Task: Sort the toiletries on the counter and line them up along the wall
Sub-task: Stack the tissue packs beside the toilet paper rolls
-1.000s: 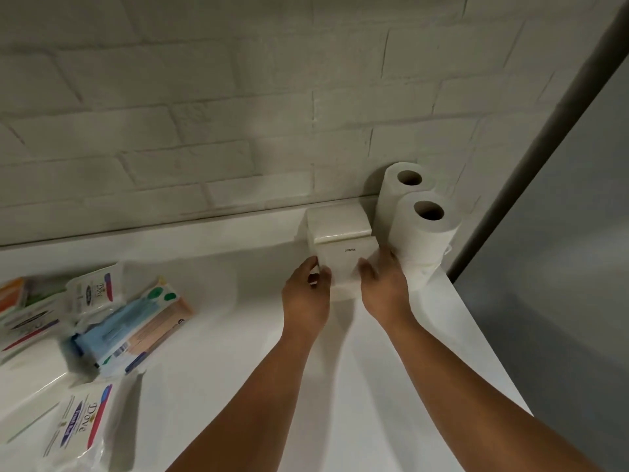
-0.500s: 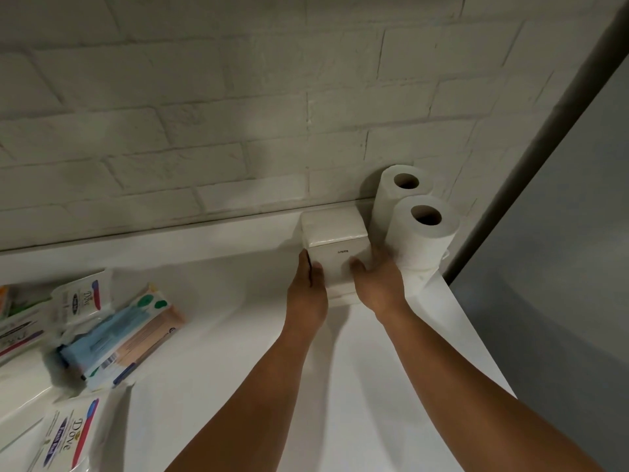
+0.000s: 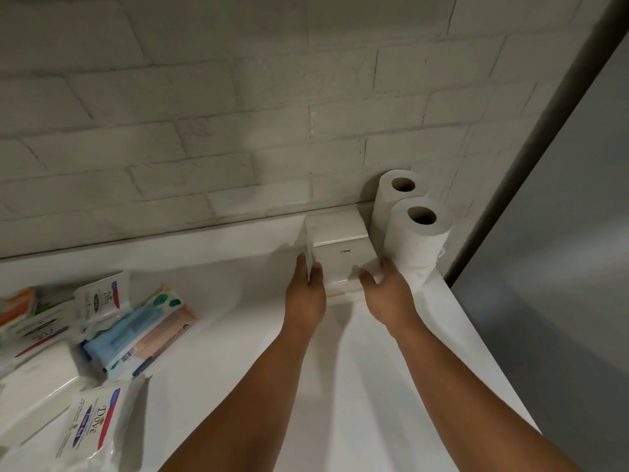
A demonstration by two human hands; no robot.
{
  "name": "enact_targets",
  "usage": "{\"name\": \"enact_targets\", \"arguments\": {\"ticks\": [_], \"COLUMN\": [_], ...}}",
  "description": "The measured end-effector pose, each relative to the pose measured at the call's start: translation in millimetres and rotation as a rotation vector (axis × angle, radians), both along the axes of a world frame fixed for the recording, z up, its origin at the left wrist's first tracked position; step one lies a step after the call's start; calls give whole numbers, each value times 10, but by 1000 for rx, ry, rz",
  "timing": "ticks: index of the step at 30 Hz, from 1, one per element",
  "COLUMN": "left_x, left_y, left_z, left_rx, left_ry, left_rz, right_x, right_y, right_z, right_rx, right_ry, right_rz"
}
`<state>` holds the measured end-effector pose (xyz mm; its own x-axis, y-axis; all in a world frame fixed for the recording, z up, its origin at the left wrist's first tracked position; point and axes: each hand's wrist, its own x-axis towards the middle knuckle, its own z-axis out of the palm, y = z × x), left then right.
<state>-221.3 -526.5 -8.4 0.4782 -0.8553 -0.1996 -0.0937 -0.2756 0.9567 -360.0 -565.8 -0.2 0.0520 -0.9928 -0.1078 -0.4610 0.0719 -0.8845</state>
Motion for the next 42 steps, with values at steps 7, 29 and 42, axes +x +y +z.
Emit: {"name": "enact_targets", "arguments": {"ticks": [7, 29, 42], "left_x": [106, 2607, 3556], "left_y": [548, 2972, 3525], "left_z": [-8, 119, -175], "left_rx": [-13, -102, 24], "left_ry": [-30, -428, -662], "left_rz": [-23, 147, 82], "right_x": [-93, 2686, 3911], "right_y": [731, 2623, 2726], "right_z": [-145, 220, -151], "right_rx": [152, -174, -195], "right_ry": [56, 78, 263], "right_rz": [-55, 456, 438]}}
